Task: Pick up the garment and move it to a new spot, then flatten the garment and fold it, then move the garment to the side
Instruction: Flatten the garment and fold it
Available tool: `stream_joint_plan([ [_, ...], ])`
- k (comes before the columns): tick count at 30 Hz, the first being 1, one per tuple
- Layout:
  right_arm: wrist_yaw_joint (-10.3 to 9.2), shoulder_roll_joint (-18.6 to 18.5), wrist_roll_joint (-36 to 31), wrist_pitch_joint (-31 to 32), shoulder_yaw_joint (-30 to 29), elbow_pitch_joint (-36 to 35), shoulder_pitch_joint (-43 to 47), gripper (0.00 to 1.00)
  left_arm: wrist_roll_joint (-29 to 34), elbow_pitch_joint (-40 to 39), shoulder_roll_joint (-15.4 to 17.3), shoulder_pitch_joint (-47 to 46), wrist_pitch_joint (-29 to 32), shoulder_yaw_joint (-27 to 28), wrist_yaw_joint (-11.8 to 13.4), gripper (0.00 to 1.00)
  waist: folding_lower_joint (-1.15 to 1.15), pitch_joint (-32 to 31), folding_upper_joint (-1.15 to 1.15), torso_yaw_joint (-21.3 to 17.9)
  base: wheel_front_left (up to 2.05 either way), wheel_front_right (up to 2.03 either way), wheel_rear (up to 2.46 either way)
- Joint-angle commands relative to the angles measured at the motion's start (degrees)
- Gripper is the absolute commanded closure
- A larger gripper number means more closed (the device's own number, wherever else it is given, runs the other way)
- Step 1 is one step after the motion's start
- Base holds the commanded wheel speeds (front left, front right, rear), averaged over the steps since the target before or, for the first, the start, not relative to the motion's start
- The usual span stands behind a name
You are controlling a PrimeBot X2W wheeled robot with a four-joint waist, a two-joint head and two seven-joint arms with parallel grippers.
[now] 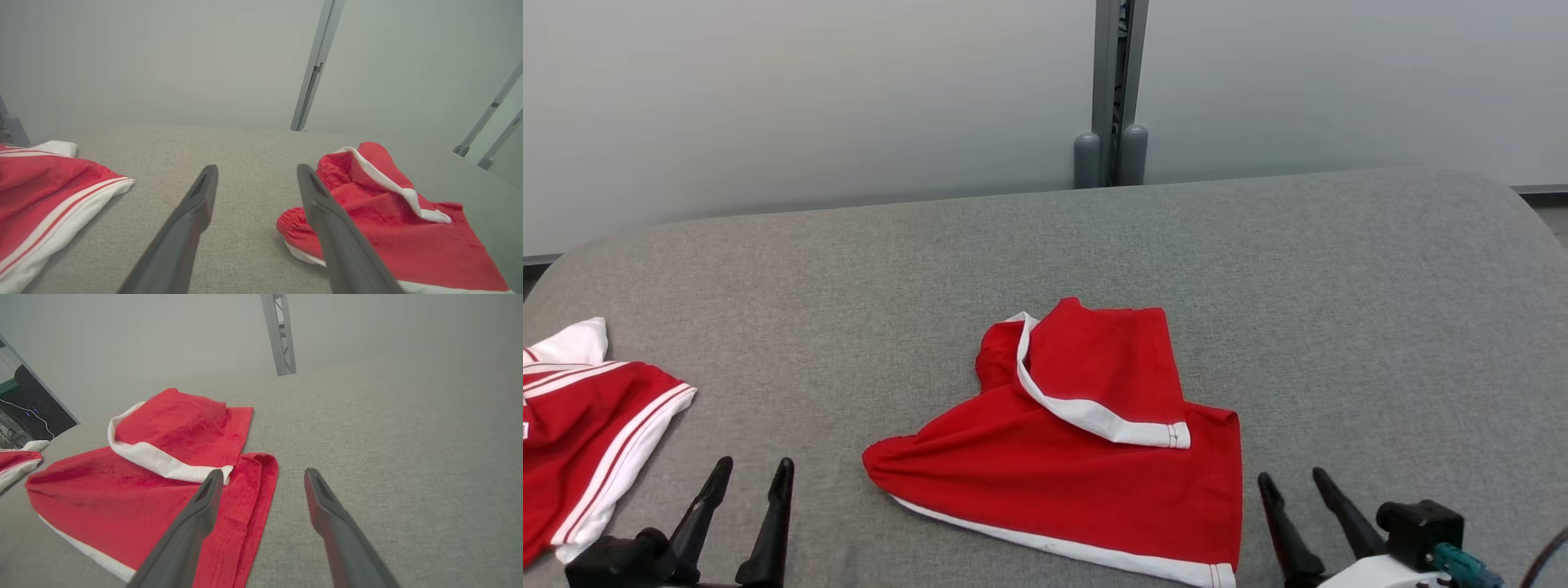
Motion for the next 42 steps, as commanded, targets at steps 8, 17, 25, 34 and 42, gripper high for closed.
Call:
stream_joint_plan([
  [8,0.02,-0.3,5.4,7.7,5.7,3.6,0.8,0.00,-2.8,2.2,3.4,-3.4,3.7,-5.1,-0.4,0.00,0.00,1.6,0.00,-0.9,0.00,0.00,0.00],
  [17,0.01,-0.3,9.1,11.3,9.7,8.3,0.5,0.00,-6.4,4.1,6.3,-6.3,4.5,-10.5,-0.4,0.00,0.00,4.0,0.00,-0.9,0.00,0.00,0.00],
  [25,-0.01,-0.3,9.8,10.6,10.7,10.8,-2.0,0.00,-8.6,6.7,8.6,-9.9,4.0,-15.2,-0.4,0.00,0.00,5.3,0.00,-0.7,0.00,0.00,0.00],
  [34,0.00,0.2,11.7,11.3,14.8,12.7,-4.0,0.00,-14.3,14.8,11.0,-17.7,6.6,-23.6,-0.4,0.00,0.00,6.4,0.00,-1.5,0.00,0.00,0.00],
  [42,0.09,0.4,13.2,11.1,18.4,13.8,-5.1,0.03,-20.1,18.9,13.7,-22.8,7.1,-32.0,-0.4,0.00,0.00,7.4,0.00,-2.4,0.00,0.00,0.00],
])
